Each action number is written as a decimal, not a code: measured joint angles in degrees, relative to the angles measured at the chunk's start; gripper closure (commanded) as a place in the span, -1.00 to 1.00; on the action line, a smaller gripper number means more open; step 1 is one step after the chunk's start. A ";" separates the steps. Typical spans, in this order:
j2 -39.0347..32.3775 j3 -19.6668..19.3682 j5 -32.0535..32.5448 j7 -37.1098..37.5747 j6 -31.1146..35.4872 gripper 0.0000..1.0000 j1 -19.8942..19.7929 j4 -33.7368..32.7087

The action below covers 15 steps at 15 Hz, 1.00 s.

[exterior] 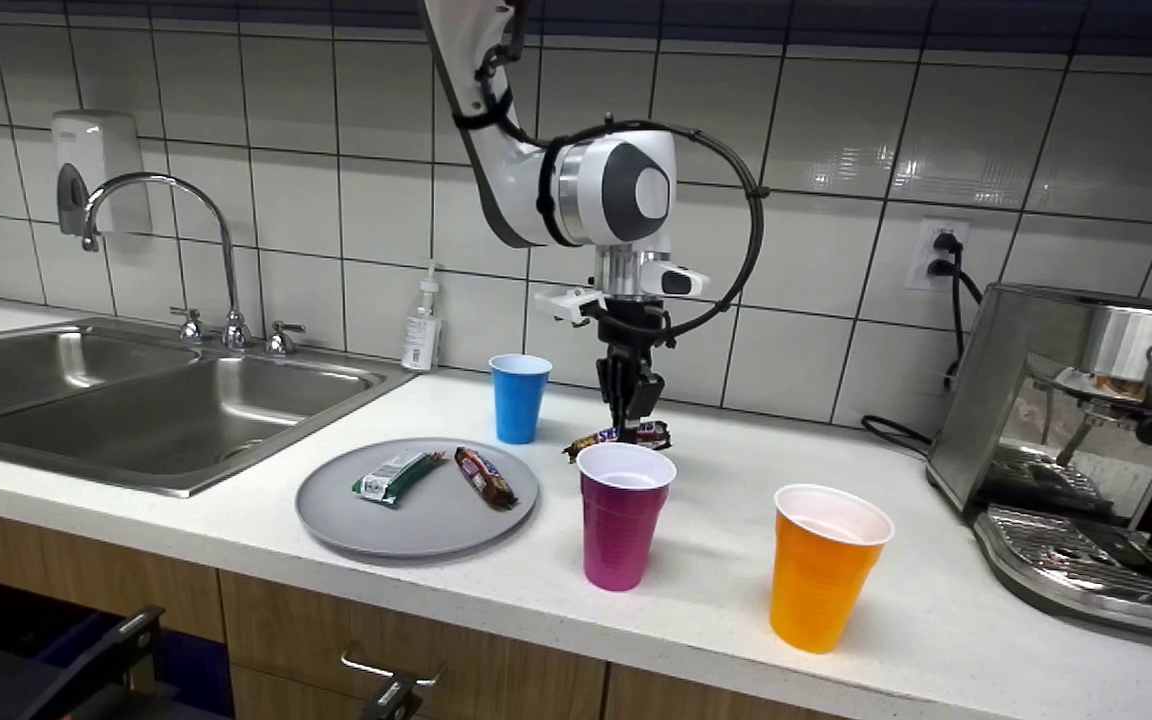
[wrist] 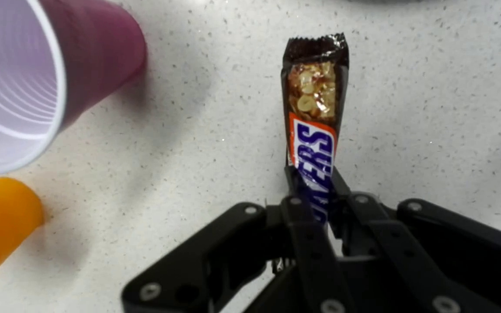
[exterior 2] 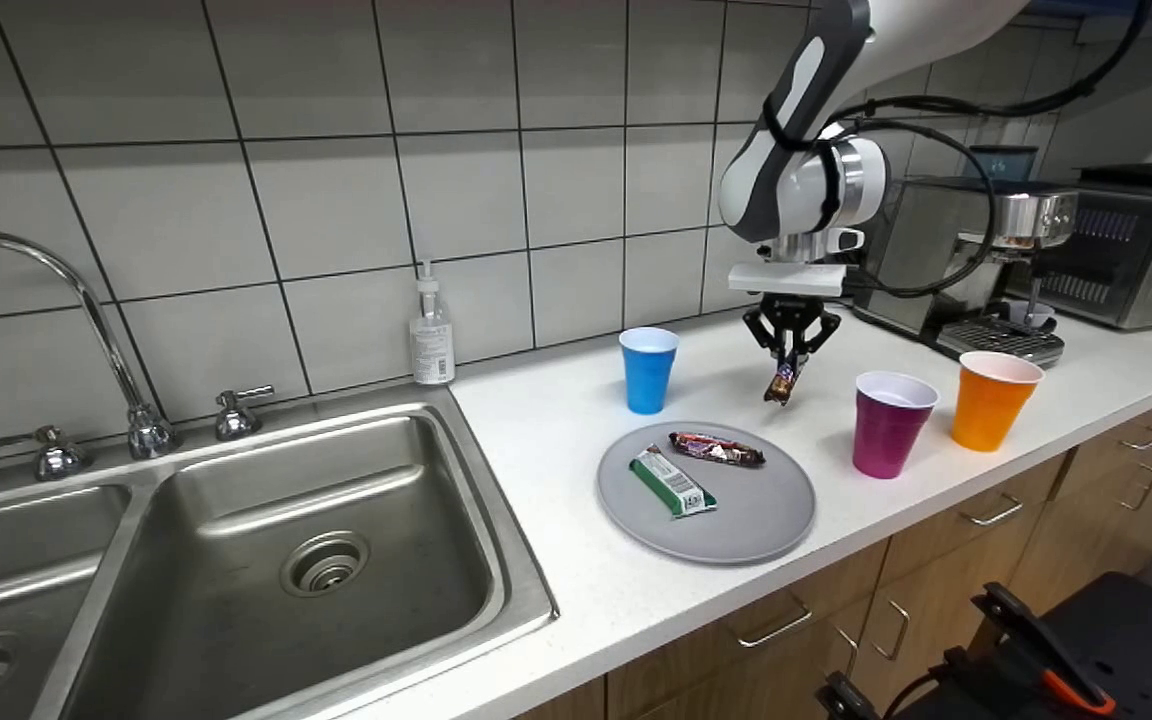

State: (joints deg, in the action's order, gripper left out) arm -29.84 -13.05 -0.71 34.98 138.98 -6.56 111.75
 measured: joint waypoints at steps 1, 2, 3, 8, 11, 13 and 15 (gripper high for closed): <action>-0.47 -0.33 0.00 0.00 0.00 0.02 -0.02 -0.33; -0.75 -0.57 0.00 0.00 0.00 -0.10 -0.03 -0.50; -0.87 -0.77 0.00 0.00 -0.01 -0.26 -0.03 -0.57; 0.32 -0.95 0.70 -6.07 -0.07 -0.97 0.23 0.43; 3.54 -0.95 3.43 -10.18 -0.06 -1.00 1.51 3.91; 6.22 -0.87 5.13 -12.87 -0.06 -1.00 2.69 6.86; 9.04 -0.71 6.75 -15.44 -0.05 -1.00 3.71 9.92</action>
State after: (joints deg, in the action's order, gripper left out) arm -20.81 -13.76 6.04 19.54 138.93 -2.85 121.66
